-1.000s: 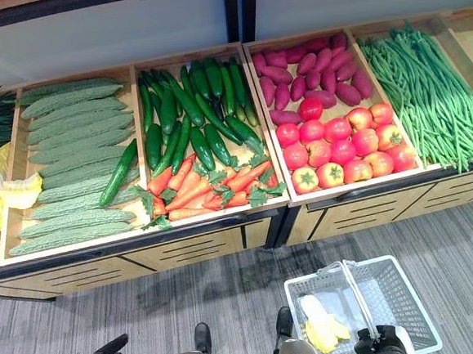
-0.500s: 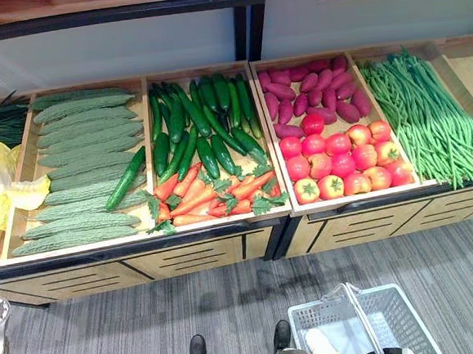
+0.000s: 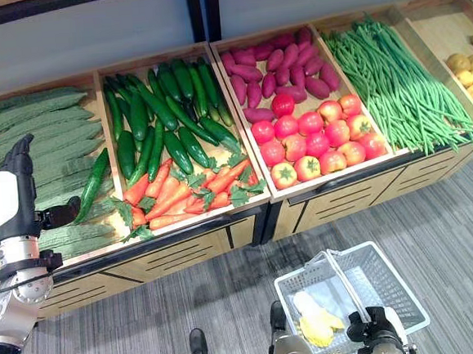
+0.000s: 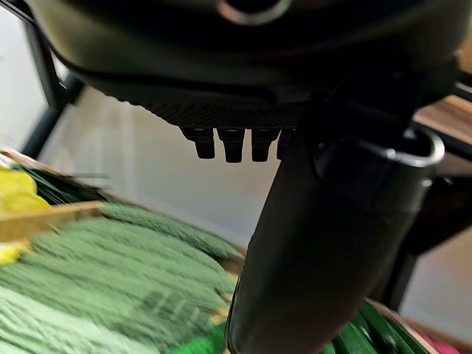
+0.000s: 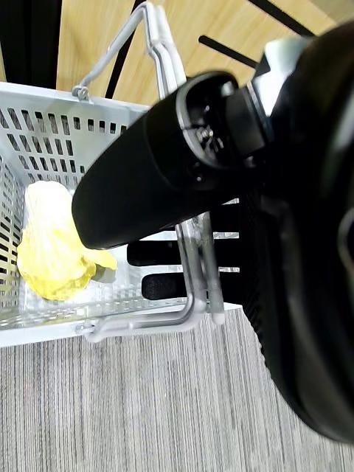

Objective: Get the vegetables into the basket

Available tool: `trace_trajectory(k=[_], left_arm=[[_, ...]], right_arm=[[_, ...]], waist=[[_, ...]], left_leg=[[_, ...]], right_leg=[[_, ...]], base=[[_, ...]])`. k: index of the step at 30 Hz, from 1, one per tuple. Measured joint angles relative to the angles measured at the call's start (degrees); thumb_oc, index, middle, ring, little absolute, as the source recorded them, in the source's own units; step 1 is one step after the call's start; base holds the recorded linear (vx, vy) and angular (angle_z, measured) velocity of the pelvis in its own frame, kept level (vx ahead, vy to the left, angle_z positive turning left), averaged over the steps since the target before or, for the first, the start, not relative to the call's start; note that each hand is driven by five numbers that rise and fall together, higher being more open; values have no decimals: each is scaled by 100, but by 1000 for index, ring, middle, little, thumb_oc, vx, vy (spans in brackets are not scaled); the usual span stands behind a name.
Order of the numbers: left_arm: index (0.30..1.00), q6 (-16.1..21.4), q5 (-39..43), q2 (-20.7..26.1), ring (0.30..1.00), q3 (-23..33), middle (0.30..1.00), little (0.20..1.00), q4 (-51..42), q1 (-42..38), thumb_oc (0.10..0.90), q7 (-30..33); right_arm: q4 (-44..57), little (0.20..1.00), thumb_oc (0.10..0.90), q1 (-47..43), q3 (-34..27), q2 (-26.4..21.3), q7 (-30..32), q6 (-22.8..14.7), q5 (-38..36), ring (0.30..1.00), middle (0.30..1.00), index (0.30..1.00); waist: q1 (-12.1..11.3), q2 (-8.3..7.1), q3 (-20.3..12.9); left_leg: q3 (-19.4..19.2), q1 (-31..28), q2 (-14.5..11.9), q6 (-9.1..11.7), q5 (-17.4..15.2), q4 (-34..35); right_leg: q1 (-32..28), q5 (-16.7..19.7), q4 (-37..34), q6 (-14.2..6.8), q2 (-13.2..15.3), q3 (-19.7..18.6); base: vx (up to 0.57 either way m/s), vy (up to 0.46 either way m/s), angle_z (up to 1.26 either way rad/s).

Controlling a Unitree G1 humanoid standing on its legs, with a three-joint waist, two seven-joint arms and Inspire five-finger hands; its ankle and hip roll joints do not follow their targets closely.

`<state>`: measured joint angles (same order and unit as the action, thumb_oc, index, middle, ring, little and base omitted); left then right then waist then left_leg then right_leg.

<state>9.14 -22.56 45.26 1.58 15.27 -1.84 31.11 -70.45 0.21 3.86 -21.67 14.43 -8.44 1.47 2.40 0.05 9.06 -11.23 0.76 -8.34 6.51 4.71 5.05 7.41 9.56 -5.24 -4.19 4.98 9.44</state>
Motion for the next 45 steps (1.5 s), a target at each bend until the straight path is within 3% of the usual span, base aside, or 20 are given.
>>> trace_trajectory(k=[15,27,33,43,44,45], left_arm=[[1000,139,33,306,1000,-1355,1000,1000,84,-970,900,-1137],[1000,227,347,-22,1000,-1454,1000,1000,150,-1079,900,-1353],[1000,109,541,-627,1000,-1435,1000,1000,589,-1071,900,-1368],[1000,-47,553,-685,1000,-1453,1000,1000,1166,-1116,900,-1356],[822,-55,550,-720,822,-1453,822,822,1283,-1160,773,-1322],[369,-79,486,-754,369,-1460,369,369,1464,-1242,449,-1271]], right_arm=[[36,300,400,-227,152,-35,-108,50,0,300,300,300],[23,300,400,-298,174,-44,-176,57,1,300,300,300],[16,300,400,-304,174,-43,-183,65,4,300,300,300],[16,300,400,-315,175,-46,-183,91,43,300,300,300],[16,300,400,-315,176,-46,-182,91,43,300,300,300],[17,300,400,-321,183,-46,-183,91,43,300,300,300]], waist=[[109,-19,283],[178,-19,311],[184,-18,311],[216,-19,311],[226,-20,311],[235,-20,311]], left_leg=[[-167,79,21,2,-23,0],[-267,66,20,3,-28,1],[-282,48,26,3,-27,1],[-353,15,26,1,-29,1],[-359,12,26,1,-29,1],[-367,13,24,0,-29,1]], right_leg=[[180,102,26,44,-5,-178],[225,91,25,18,-18,-269],[220,89,25,5,-15,-284],[226,103,23,3,-26,-352],[228,106,21,2,-27,-362],[235,109,7,-1,-29,-373]], base=[[7,16,-5],[6,3,-3],[0,0,-1],[-8,0,-3],[-17,-2,-5],[-13,-3,-5]])
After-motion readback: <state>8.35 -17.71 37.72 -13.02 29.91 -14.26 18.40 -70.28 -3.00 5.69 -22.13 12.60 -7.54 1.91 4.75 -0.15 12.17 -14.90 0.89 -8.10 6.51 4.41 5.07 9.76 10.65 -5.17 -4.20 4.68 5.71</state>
